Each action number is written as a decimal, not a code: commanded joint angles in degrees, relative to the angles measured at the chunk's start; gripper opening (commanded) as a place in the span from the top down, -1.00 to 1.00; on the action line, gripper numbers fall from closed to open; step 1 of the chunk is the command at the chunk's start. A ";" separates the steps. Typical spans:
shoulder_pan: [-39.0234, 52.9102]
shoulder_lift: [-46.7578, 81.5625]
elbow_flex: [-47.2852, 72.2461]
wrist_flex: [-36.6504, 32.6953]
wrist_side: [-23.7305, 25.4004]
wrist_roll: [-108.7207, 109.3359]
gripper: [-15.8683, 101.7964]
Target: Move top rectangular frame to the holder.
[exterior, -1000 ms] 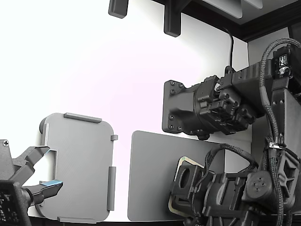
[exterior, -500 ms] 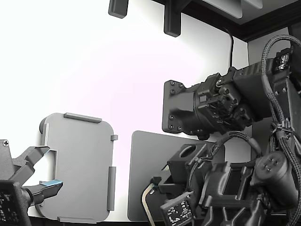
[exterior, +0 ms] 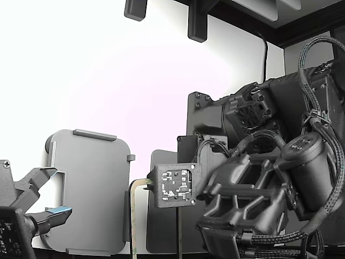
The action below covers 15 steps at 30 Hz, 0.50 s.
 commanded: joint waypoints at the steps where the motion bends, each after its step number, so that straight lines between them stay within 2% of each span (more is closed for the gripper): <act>1: -3.87 -0.09 -3.60 0.53 -0.97 -1.49 0.92; 15: -16.08 -6.59 -11.07 -0.09 -2.64 -3.52 0.91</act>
